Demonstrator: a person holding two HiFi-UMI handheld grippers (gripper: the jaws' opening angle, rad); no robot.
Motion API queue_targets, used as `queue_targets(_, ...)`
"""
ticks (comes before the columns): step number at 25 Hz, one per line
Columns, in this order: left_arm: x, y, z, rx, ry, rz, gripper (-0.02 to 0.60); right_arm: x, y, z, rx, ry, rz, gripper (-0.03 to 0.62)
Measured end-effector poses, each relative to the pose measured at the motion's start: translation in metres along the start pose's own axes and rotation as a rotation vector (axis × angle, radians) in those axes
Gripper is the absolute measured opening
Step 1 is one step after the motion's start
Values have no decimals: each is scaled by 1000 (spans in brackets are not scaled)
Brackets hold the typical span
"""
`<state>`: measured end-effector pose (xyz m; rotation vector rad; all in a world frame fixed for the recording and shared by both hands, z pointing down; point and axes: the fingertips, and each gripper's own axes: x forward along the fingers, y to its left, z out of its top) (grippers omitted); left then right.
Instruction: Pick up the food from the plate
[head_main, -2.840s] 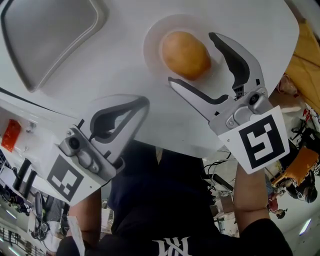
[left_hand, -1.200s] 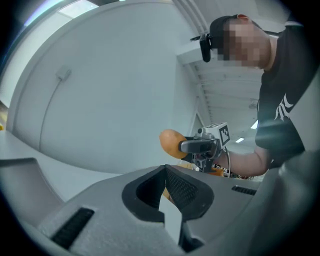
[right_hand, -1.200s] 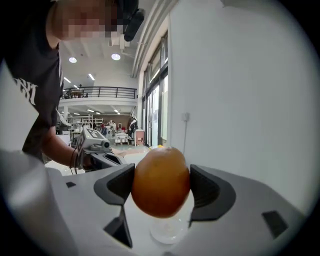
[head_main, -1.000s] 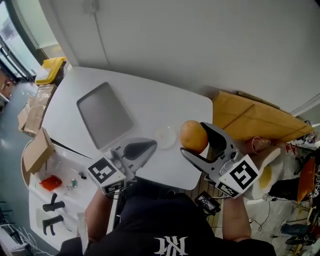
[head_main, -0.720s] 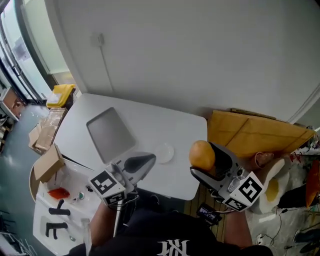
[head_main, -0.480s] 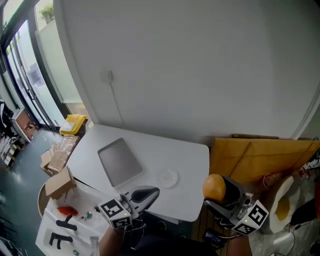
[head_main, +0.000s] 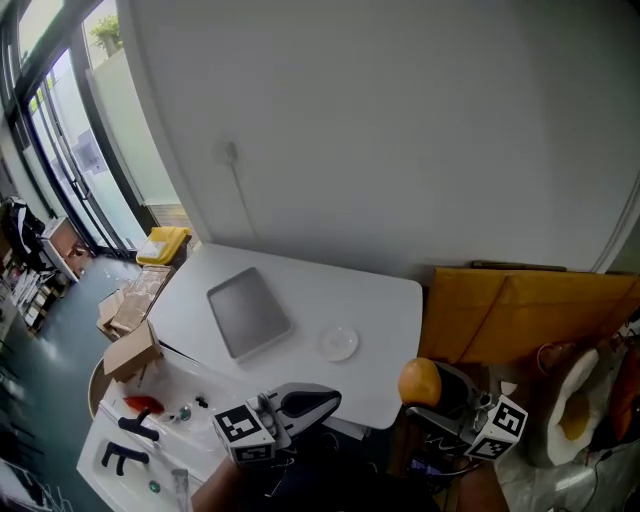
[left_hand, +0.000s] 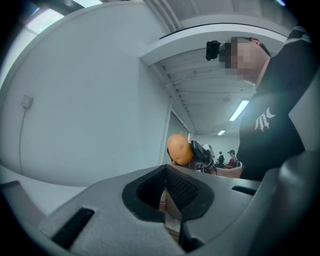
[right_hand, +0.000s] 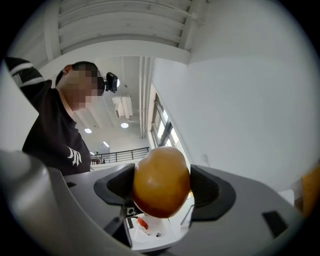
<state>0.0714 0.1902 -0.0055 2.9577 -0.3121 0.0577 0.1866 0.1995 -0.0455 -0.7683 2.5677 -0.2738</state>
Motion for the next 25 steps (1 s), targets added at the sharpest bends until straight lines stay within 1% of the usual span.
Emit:
queue_targets(1, 2, 0, 5, 10, -9, 3, 5, -3, 1, 5, 4, -17, 18, 342)
queue_targets(3, 4, 1, 5, 23, -3, 21, 5, -7, 3, 12, 0, -40, 43, 342)
queue_targets(6, 3, -2, 3, 2, -34, 29, 5, -12, 12, 8, -2, -35, 76, 342)
queue_targets(9, -1, -10, -12, 1, 1, 37, 5, -18, 26, -5, -5, -20, 99, 342)
queue_targets(13, -5, -18, -16, 66, 53, 43, 5, -22, 33, -5, 6, -56, 113, 342)
queue_targets(15, -8, -18, -10, 74, 40, 55, 5, -21, 35, -3, 9, -70, 125, 342)
queue_targets(18, -6, -18, 1, 44, 21, 69, 5, -16, 35, 0, -2, -77, 140, 342)
queue_targets(19, -7, -18, 0, 48, 21, 70, 5, -14, 36, -1, -5, -75, 141, 342)
queue_targets(21, -18, -17, -4, 66, 16, 71, 5, -7, 41, -8, -2, -73, 139, 342)
queue_targets(25, -47, -21, -1, 42, -18, 75, 5, 4, 63, -23, 2, -94, 135, 342)
